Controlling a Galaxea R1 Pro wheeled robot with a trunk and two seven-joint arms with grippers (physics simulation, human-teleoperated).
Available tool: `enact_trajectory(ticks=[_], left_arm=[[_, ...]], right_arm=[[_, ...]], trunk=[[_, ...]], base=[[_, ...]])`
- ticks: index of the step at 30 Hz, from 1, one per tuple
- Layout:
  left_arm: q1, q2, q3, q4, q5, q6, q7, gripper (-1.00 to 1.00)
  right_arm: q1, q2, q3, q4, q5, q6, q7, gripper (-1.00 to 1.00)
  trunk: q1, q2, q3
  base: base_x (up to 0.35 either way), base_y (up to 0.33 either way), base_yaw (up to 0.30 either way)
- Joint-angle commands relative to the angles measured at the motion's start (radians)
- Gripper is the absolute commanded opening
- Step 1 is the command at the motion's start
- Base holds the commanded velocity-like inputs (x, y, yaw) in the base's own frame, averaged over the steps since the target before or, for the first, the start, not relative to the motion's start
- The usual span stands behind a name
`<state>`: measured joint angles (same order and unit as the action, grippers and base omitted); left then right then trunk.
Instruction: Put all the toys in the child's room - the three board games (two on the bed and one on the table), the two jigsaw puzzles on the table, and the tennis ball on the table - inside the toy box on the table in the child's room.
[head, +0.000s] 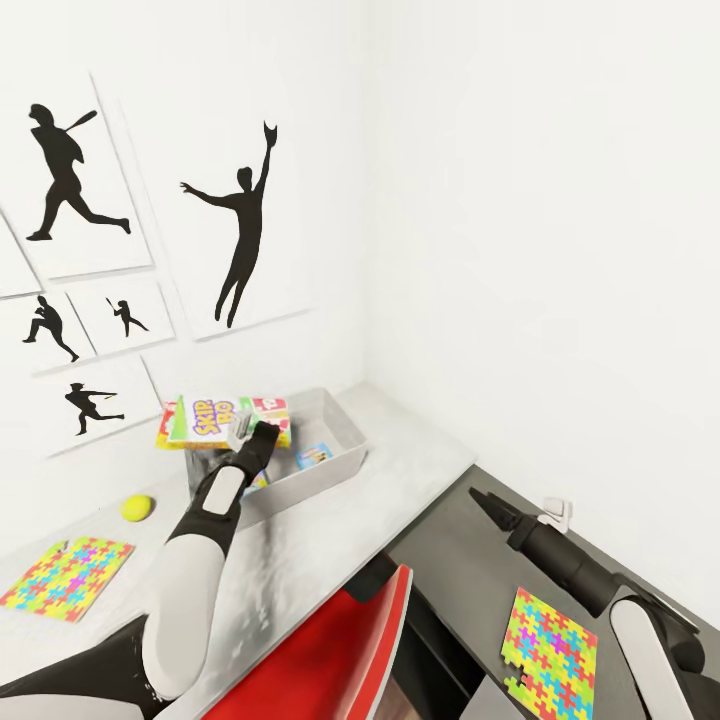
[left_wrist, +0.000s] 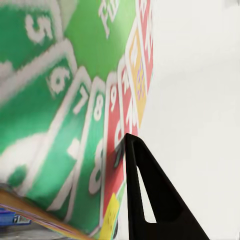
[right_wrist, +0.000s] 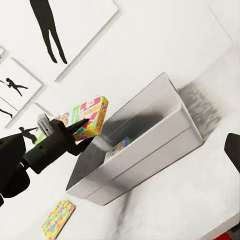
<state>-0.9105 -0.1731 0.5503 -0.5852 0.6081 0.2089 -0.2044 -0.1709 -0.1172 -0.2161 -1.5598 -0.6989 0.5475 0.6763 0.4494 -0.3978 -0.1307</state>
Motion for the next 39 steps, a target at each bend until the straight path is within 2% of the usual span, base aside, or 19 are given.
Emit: enact_trajectory(ticks=[1, 4, 7, 9, 12, 15, 17, 21, 31, 39], left_arm=[[-0.001, -0.001, 0.006, 0.002, 0.010, 0.011, -0.006, -1.00], [-0.002, -0.001, -0.009, 0.021, 0.014, 0.019, -0.012, -1.00], [-0.002, -0.001, -0.021, 0.029, 0.019, 0.056, -0.018, -1.00], [-0.002, -0.001, -0.025, 0.030, 0.036, 0.091, -0.027, -1.00], [-0.002, -0.001, -0.030, 0.025, 0.122, 0.168, -0.052, -1.00], [-0.002, -0.001, -0.032, 0.021, 0.183, 0.238, -0.062, -1.00], [-0.002, -0.001, -0.033, 0.013, 0.210, 0.272, -0.065, -1.00], [-0.002, -0.001, -0.033, 0.006, 0.258, 0.295, -0.067, -1.00], [-0.002, -0.001, -0.033, -0.032, 0.300, 0.300, -0.067, -1.00], [-0.003, -0.001, -0.033, -0.043, 0.309, 0.296, -0.063, -1.00]], right_arm=[[-0.001, 0.000, -0.001, 0.000, -0.007, 0.008, 0.001, 1.00], [-0.001, 0.001, -0.002, 0.000, -0.007, 0.008, 0.001, 1.00], [-0.001, 0.001, -0.002, 0.000, -0.007, 0.008, 0.002, 1.00], [-0.001, 0.001, -0.002, 0.000, -0.007, 0.008, 0.001, 1.00], [-0.001, 0.003, -0.002, 0.000, -0.007, 0.008, 0.002, 1.00], [-0.001, 0.005, -0.002, 0.000, -0.007, 0.008, 0.002, 1.00], [-0.001, 0.006, -0.002, -0.001, -0.007, 0.008, 0.002, 1.00], [-0.002, 0.007, -0.002, -0.002, -0.008, 0.008, 0.002, 1.00], [-0.002, 0.003, -0.003, -0.002, -0.008, 0.009, 0.001, 1.00], [-0.002, -0.002, -0.003, -0.006, -0.008, 0.012, 0.000, 1.00]], trunk=[[0.001, -0.002, -0.002], [0.001, -0.002, -0.002], [0.001, -0.002, -0.002], [0.001, -0.002, -0.002], [0.001, -0.002, -0.002], [0.001, -0.002, -0.002], [0.001, -0.002, -0.002], [0.001, -0.002, -0.002], [0.001, -0.002, -0.009], [0.001, -0.002, -0.021]], base=[[0.000, 0.000, 0.000], [0.000, 0.000, 0.000], [0.000, 0.000, 0.000], [0.000, 0.000, 0.000], [0.000, 0.000, 0.000], [0.000, 0.000, 0.000], [0.000, 0.000, 0.000], [0.000, 0.000, 0.000], [0.000, 0.000, 0.000], [0.000, 0.000, 0.000]])
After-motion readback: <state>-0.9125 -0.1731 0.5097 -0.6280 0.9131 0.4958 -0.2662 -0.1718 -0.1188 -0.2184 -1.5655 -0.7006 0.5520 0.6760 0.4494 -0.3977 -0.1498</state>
